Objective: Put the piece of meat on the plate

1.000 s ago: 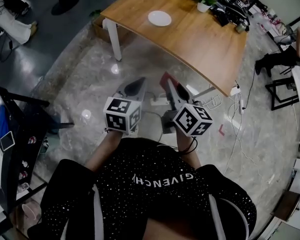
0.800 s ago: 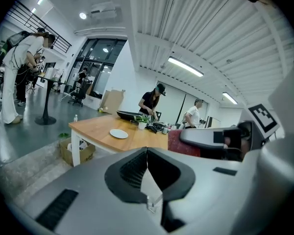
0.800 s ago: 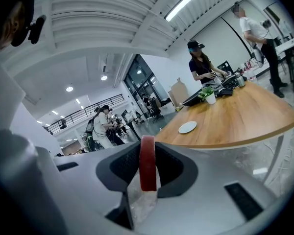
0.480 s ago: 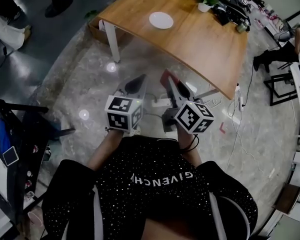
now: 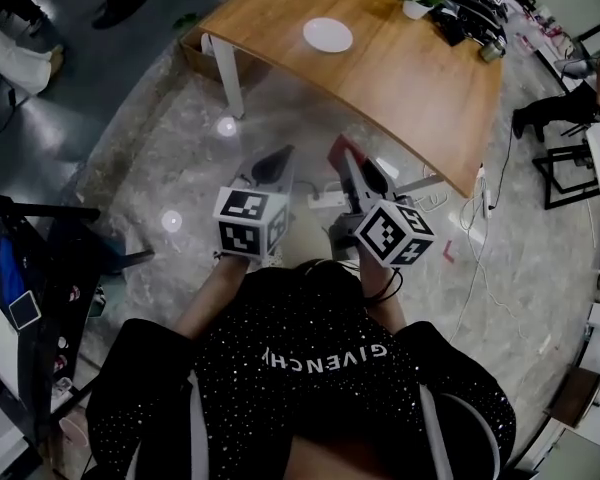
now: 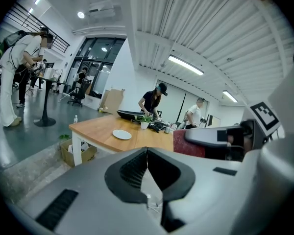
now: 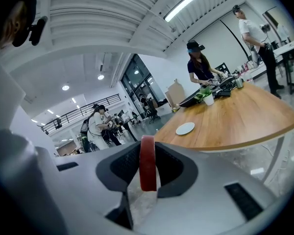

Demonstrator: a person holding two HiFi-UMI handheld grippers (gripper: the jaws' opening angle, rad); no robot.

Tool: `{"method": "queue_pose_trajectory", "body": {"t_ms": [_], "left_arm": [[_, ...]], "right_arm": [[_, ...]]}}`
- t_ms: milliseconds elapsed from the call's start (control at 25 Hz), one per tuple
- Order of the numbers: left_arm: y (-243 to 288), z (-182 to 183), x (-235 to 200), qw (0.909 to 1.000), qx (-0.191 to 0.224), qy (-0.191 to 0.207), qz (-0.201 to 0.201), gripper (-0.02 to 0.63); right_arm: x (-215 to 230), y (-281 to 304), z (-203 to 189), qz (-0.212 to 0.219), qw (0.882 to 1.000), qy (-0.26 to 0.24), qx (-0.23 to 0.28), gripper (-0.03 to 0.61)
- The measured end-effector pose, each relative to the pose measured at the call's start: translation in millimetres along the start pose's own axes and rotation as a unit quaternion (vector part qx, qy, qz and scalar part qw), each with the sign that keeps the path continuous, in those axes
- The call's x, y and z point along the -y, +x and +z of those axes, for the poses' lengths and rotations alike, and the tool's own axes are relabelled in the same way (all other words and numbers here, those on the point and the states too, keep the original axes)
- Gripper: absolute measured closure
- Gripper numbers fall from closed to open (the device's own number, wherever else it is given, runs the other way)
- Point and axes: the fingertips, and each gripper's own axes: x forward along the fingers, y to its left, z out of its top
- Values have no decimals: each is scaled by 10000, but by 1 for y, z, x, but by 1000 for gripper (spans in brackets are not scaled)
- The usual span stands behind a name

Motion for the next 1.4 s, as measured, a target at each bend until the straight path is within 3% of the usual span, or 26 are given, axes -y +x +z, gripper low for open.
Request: {"method": "queue_pose_trajectory", "body": {"t_ms": [520,960,1400], "left_arm": [[46,9,-25,9999,-72,-2,84,603],[142,63,-77,9998,-168,53,80,603],[258,107,-115,9989,-443,49,-165,603]], "right_arm": [[29,46,15,-6,10000,78,9,485],[67,157,69,95,9999,143,0,485],[127,253,125,-171,9997,172,-91,485]]}}
